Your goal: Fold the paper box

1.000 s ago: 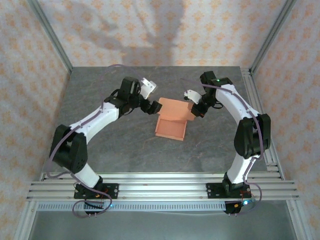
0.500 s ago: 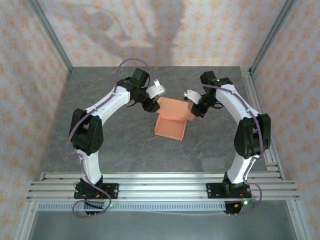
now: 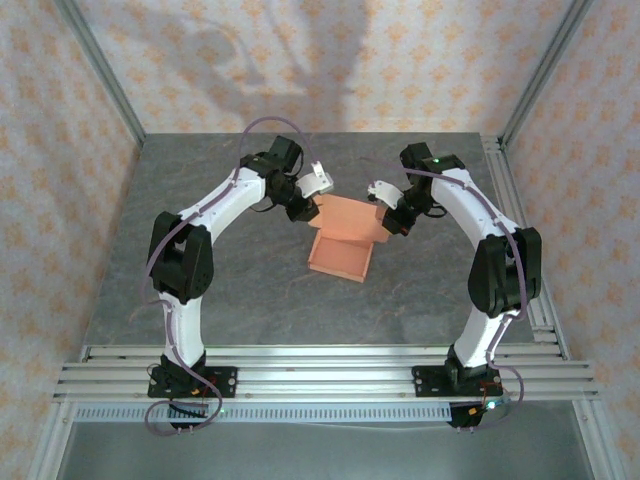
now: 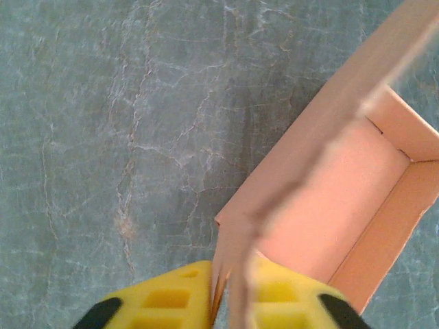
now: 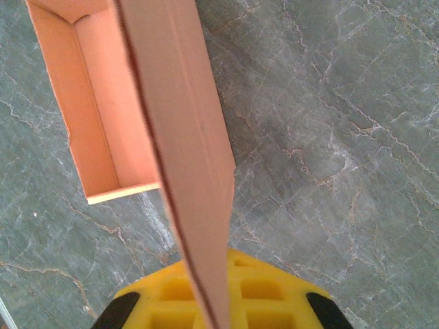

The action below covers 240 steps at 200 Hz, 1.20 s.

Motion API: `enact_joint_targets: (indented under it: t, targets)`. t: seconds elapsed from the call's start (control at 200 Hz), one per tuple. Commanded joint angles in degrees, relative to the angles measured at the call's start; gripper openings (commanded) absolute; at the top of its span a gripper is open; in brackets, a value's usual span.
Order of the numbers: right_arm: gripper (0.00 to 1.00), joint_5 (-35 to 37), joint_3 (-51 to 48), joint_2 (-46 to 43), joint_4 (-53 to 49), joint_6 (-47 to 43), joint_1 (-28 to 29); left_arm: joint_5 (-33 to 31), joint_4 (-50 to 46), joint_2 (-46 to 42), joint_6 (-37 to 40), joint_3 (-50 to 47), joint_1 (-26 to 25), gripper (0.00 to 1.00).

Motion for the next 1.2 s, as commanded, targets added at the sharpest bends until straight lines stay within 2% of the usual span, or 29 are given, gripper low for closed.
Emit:
enact_joint_targets:
  t: [0.0, 0.165, 0.295, 0.47, 0.551, 0.646, 0.776, 1.001, 1.196]
  targets:
    - [0.0, -1.5, 1.9, -0.2, -2.2, -0.8, -0.2, 1.7, -1.2, -1.0, -0.3, 0.7, 0.6, 0.06]
    - [0.0, -2.5, 1.4, -1.7, -0.2, 2.2, -0.1, 2.8, 2.5, -3.5, -4.2, -2.8, 0.5, 0.0]
    - [0.0, 3.0, -1.8, -4.8, 6.0, 8.2, 1.6, 3.1, 9.8, -7.4, -11.0, -7.4, 0.3, 0.0]
    - [0.0, 9.9, -6.0, -9.0, 15.9, 19.0, 4.5, -4.7, 26.9, -12.2, -25.9, -16.6, -1.2, 0.0]
    - [0.0, 13.8, -7.5, -9.9, 21.5, 26.3, 6.0, -9.2, 31.2, -13.2, -31.6, -18.7, -2.4, 0.0]
    - [0.0, 18.6, -8.1, -9.8, 25.2, 33.9, 7.6, -14.1, 31.5, -12.6, -36.6, -18.2, -3.6, 0.0]
    - [0.0, 22.1, -8.8, -8.9, 29.6, 45.5, 9.0, -17.4, 31.5, -10.4, -40.8, -16.9, -4.7, 0.0]
    - [0.0, 29.6, -14.2, -9.0, 44.4, 62.2, 11.7, -20.0, 35.9, -7.4, -49.8, -16.7, -5.3, 0.0]
    - [0.0, 33.4, -19.1, -8.8, 53.7, 67.7, 11.8, -20.4, 37.0, -4.8, -51.1, -14.5, -6.0, 0.0]
